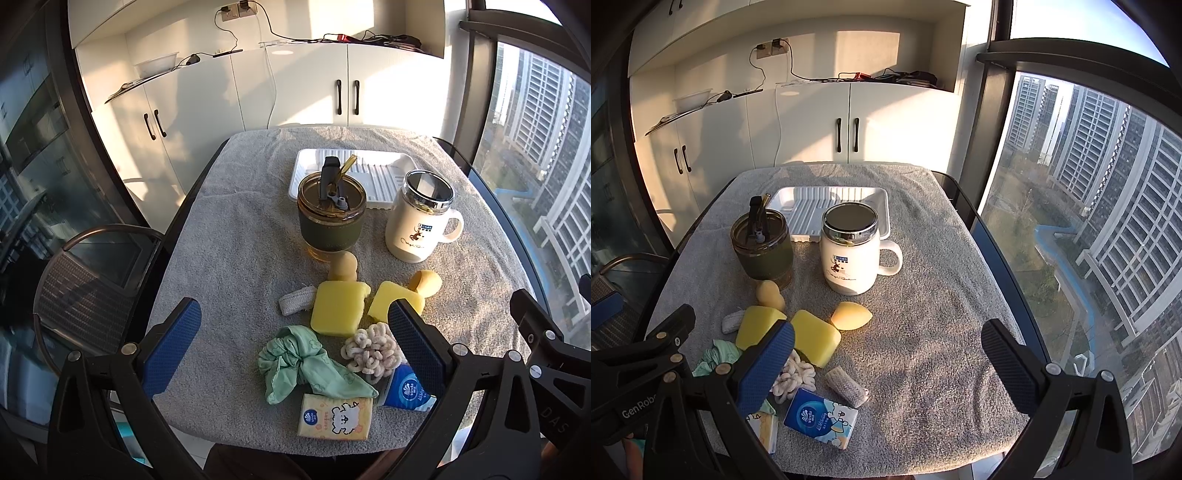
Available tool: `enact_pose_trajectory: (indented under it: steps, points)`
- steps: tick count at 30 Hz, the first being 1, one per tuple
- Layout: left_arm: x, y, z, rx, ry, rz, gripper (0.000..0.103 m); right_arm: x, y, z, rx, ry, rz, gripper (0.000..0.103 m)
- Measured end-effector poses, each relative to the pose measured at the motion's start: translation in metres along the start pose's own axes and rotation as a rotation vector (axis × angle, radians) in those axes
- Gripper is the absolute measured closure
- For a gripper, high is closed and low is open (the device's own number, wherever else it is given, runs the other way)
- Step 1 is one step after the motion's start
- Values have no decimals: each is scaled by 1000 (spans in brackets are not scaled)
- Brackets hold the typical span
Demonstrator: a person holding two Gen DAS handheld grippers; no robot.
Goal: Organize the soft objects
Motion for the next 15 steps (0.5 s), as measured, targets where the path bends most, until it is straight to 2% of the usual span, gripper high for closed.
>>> enact_pose_trajectory:
  steps: [15]
  points:
    - [-2,0,2,-7,-3,-1,1,-1,-1,1,-5,3,-4,0]
Point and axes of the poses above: each gripper's, at about its wrist camera, not at the fingertips, and y roughly against the way its jaws point, x to its right, z to its underside, the point moved 3 cm from there along -y, roughly the way its jaws point, and after that the axes turned 10 degrees about z, right-handed, at the moved point
